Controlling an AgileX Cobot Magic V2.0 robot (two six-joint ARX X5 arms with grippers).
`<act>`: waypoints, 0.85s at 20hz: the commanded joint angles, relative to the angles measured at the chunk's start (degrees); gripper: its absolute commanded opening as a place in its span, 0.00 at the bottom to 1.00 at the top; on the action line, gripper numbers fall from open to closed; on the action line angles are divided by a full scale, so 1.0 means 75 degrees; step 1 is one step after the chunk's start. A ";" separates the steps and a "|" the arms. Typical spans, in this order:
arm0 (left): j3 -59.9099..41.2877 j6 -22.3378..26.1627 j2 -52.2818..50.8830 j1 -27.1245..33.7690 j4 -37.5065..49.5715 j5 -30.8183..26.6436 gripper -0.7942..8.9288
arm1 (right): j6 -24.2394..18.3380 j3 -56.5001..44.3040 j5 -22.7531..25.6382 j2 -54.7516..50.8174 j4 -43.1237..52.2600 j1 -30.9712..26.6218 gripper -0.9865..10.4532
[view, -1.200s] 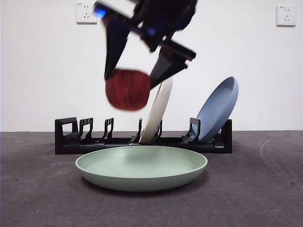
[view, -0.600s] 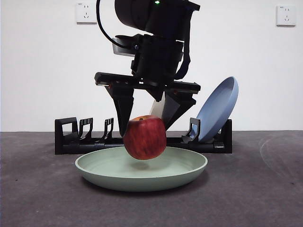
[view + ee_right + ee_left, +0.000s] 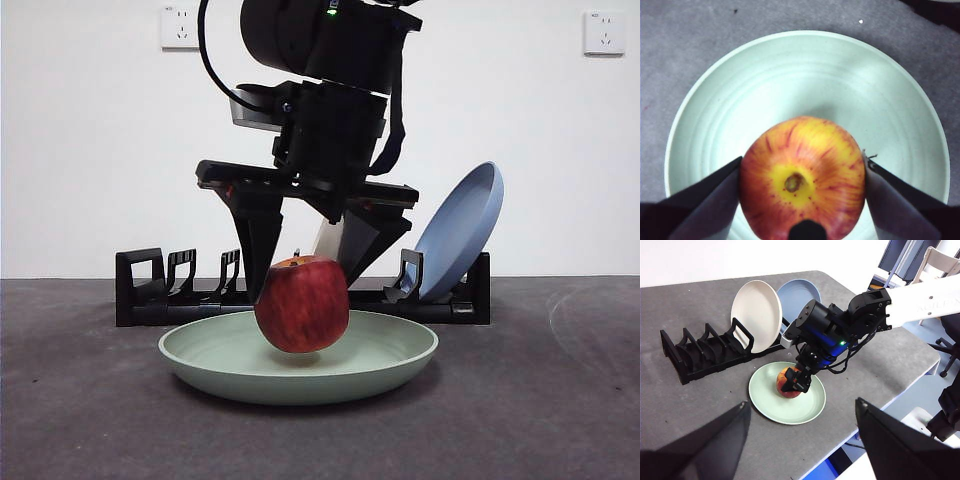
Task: Take the green plate from the plate rack,put the plate on the table,take the apple from the table,put the apple in the plate
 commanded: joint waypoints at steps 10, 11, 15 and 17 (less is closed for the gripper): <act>-0.0047 -0.0093 -0.0003 0.0009 0.0026 0.0012 0.44 | -0.0306 -0.0041 -0.0373 0.0428 0.0032 -0.0052 0.25; -0.0047 -0.0102 -0.0003 0.0009 0.0026 0.0023 0.44 | -0.0306 -0.0041 -0.0373 0.0527 0.0035 -0.0052 0.25; -0.0047 -0.0105 -0.0003 0.0009 0.0029 0.0032 0.44 | -0.0297 -0.0041 -0.0376 0.0708 0.0026 -0.0050 0.37; -0.0047 -0.0105 -0.0003 0.0009 0.0026 0.0029 0.44 | -0.0277 -0.0038 -0.0376 0.0708 0.0047 -0.0050 0.52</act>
